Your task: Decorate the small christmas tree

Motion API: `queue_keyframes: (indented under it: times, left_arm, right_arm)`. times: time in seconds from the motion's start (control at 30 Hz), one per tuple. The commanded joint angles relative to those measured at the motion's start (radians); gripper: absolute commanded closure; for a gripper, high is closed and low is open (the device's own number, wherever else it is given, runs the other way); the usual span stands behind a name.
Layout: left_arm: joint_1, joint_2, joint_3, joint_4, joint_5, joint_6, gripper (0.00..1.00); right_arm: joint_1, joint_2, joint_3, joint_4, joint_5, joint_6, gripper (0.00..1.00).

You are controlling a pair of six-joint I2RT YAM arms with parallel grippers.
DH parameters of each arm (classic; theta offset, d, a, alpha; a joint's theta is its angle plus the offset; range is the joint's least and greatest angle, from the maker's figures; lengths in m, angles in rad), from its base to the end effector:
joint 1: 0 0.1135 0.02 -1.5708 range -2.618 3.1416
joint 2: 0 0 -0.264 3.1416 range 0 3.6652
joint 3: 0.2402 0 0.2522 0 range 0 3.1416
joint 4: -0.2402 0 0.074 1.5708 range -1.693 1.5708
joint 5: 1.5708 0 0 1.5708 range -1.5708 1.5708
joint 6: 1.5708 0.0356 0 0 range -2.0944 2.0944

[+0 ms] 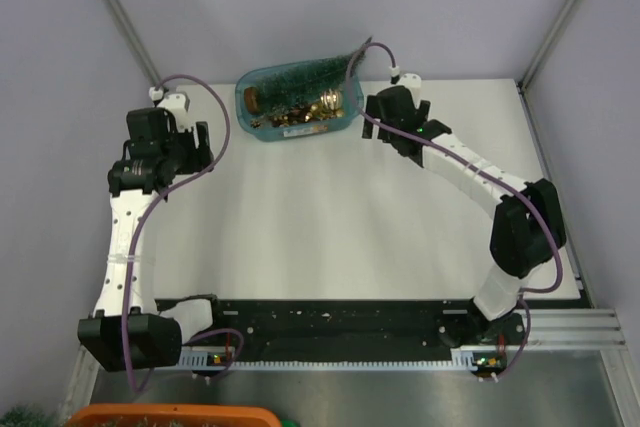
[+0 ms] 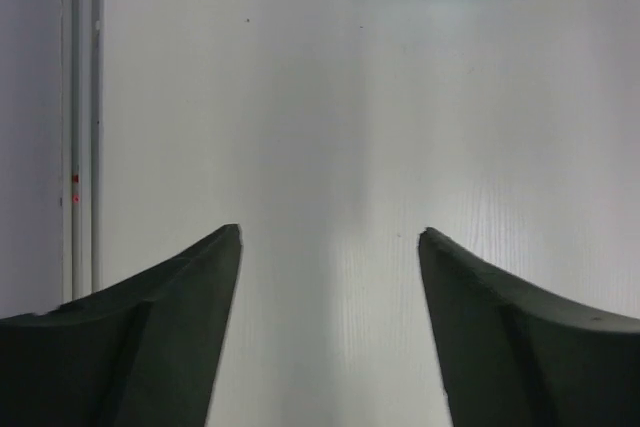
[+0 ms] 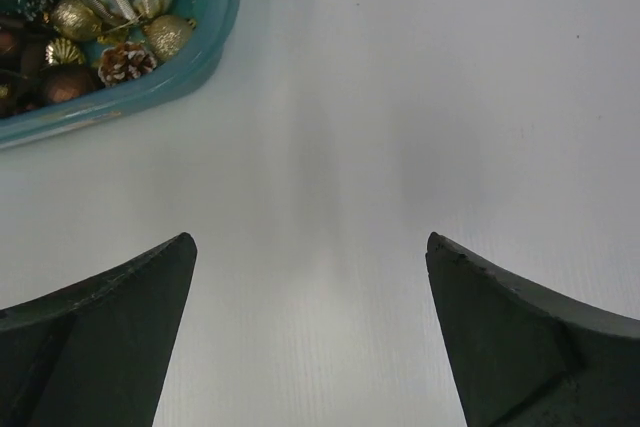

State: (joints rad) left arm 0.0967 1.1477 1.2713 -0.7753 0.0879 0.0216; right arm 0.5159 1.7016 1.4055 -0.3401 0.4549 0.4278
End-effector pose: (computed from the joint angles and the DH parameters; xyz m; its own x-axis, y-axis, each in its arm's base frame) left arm 0.2335 0.0195 0.3776 -0.6041 -0.0370 -0.7960 -0.0136 0.9993 -0.0361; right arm 0.3483 0.1795 0.2982 -0.5265 0.1298 -0.8402 0.0909 0.9912 0.0962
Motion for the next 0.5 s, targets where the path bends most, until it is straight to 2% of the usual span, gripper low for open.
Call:
queue_keyframes:
  times: [0.0, 0.03, 0.07, 0.17, 0.3, 0.47]
  left_arm:
    - [0.005, -0.034, -0.009, 0.008, -0.02, -0.018, 0.14]
    - [0.006, -0.037, -0.009, 0.007, -0.028, -0.018, 0.02]
    - [0.005, -0.04, -0.01, 0.005, -0.025, -0.02, 0.01]
    - [0.006, -0.045, -0.013, -0.007, 0.005, -0.018, 0.01]
    - [0.006, -0.059, -0.024, -0.013, 0.052, -0.011, 0.01]
    - [0.006, -0.063, -0.033, -0.021, 0.079, -0.009, 0.01]
  right_arm:
    - [0.022, 0.006, 0.081, 0.01, -0.026, -0.054, 0.01]
    - [0.021, 0.007, 0.081, 0.022, -0.062, -0.058, 0.01]
    - [0.021, 0.018, 0.093, 0.033, -0.108, -0.061, 0.01]
    - [0.026, 0.087, 0.18, -0.008, -0.147, -0.049, 0.01]
    - [0.064, 0.228, 0.39, -0.143, 0.02, -0.049, 0.05]
    - [0.07, 0.335, 0.469, -0.103, 0.096, 0.018, 0.07]
